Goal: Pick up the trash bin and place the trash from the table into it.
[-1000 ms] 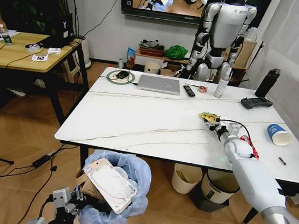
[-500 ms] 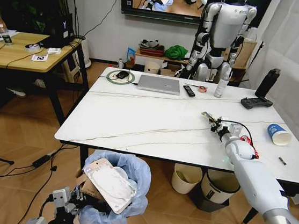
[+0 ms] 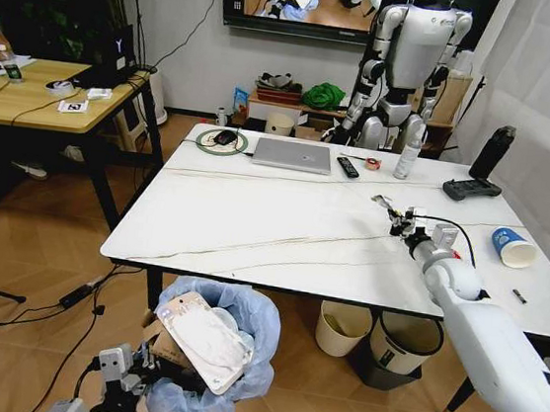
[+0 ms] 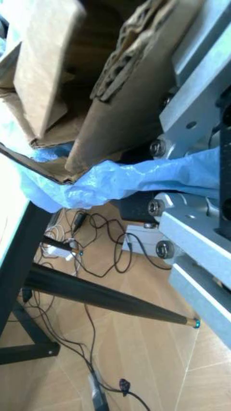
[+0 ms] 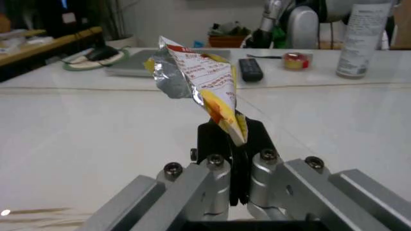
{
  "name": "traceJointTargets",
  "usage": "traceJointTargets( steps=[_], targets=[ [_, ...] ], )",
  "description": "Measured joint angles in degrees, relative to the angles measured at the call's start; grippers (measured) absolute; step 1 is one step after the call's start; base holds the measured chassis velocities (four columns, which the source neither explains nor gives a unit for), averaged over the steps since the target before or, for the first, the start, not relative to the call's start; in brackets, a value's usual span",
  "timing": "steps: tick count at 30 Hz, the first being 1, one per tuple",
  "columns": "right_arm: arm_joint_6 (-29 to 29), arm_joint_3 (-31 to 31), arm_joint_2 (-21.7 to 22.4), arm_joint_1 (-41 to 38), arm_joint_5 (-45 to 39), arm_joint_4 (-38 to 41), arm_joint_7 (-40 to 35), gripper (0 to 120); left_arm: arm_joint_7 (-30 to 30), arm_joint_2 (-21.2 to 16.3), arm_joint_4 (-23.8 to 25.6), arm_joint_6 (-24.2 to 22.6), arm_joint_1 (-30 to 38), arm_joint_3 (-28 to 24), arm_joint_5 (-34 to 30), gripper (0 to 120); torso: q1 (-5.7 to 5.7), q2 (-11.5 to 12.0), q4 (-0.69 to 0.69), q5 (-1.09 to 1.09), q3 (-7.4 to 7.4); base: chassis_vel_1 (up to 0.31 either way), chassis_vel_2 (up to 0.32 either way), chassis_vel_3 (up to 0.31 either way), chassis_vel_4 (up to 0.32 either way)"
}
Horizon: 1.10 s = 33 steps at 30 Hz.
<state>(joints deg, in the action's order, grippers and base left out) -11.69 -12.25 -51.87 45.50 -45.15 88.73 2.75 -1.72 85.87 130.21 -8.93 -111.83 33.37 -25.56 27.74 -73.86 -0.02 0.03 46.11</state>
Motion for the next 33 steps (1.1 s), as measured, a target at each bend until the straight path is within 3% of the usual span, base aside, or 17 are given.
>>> traceJointTargets(
  steps=[11, 19, 33],
  targets=[
    [-2.0, -2.6, 3.1, 13.7, -6.0, 24.8, -4.6, 0, 0.0, -0.8, -1.3, -0.1, 0.3, -1.4, 0.1, 0, 0.00, 0.0, 0.01, -0.03, 0.00, 0.000, 0.000, 0.000, 0.000],
    [-0.2, -3.1, 4.1, 24.5, -6.5, 37.6, -5.8, 0, 0.0, -1.4, -1.5, -0.1, 0.6, -2.0, 0.0, 0, 0.00, 0.0, 0.02, -0.04, 0.00, 0.000, 0.000, 0.000, 0.000],
    [2.2, 0.4, 5.1, 39.5, 2.1, 46.5, -4.2, 0, 0.0, -0.9, -1.7, -0.1, 0.6, -3.6, 1.1, 0, 0.00, 0.0, 0.01, -0.03, 0.00, 0.000, 0.000, 0.000, 0.000]
  ],
)
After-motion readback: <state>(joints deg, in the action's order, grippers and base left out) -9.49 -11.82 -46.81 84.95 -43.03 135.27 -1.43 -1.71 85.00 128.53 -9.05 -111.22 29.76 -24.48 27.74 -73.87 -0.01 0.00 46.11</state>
